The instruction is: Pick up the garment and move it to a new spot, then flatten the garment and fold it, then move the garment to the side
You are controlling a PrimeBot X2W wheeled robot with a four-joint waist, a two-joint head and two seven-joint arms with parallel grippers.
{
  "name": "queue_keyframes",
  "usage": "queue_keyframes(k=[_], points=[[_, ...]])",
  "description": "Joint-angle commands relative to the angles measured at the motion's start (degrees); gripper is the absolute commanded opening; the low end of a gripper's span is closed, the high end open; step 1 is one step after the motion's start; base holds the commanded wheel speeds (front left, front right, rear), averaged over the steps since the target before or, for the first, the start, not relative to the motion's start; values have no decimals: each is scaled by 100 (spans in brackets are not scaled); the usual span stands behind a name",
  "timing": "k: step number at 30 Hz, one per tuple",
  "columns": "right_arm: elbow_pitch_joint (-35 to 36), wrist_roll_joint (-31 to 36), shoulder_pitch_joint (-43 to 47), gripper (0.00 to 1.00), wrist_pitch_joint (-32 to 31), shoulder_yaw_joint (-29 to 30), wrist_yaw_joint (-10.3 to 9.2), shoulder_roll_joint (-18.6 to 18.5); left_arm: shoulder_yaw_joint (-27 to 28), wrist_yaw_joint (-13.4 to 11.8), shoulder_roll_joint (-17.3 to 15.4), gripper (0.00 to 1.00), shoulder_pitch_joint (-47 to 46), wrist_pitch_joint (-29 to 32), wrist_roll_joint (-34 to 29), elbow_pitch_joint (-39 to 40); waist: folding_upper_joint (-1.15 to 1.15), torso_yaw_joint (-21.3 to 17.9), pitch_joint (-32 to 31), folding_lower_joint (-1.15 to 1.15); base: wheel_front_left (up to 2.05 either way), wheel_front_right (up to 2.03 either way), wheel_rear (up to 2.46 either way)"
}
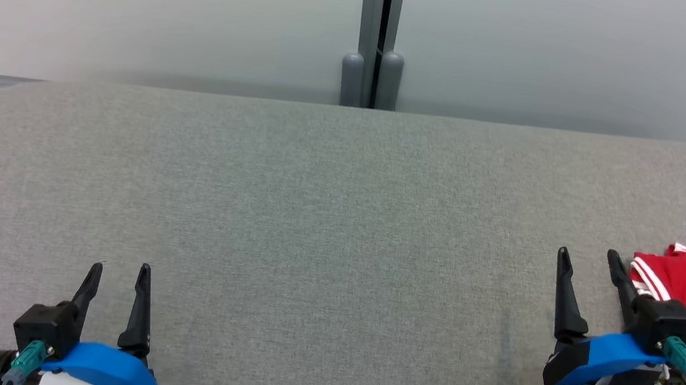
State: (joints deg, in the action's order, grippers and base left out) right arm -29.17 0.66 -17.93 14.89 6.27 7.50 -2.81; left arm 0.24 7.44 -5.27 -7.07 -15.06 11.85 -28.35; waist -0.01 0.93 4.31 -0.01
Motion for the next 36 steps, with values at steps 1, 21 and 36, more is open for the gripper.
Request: queue_keyframes(k=[1,21,36], points=[[3,-135,157,100,34,-22,-2,-23,57,10,19,100,60,-10,-65,-14,1,31,-81,1,0,0,0],[-157,-393,664,0,-8,-131,0,19,357,-1,212,0,471,10,-203,9,-1,0,-631,1,0,0,0],[-119,-1700,853,0,-390,-68,0,46,416,0,247,0,532,378,1025,23,0,-8,-613,1,0,0,0]])
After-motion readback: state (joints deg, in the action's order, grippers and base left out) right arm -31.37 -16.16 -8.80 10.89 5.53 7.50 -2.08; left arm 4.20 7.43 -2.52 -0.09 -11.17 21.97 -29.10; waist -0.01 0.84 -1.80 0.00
